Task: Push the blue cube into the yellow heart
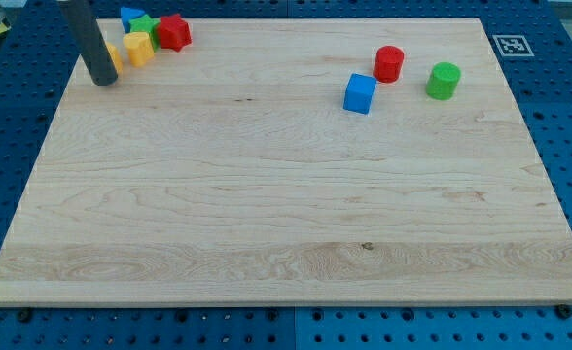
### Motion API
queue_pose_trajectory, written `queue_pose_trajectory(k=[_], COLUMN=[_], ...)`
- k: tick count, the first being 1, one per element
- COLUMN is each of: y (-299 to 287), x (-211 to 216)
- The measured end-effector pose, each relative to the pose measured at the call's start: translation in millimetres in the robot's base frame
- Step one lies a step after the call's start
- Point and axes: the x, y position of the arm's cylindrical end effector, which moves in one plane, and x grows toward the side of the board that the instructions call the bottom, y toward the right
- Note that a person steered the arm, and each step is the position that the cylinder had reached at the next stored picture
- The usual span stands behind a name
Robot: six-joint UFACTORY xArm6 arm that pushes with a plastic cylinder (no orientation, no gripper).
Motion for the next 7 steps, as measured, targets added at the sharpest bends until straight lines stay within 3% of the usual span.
queue_pose_trajectory(k=[2, 3, 5, 7], y=[0, 19, 216, 453], x=[-27, 5, 77, 95])
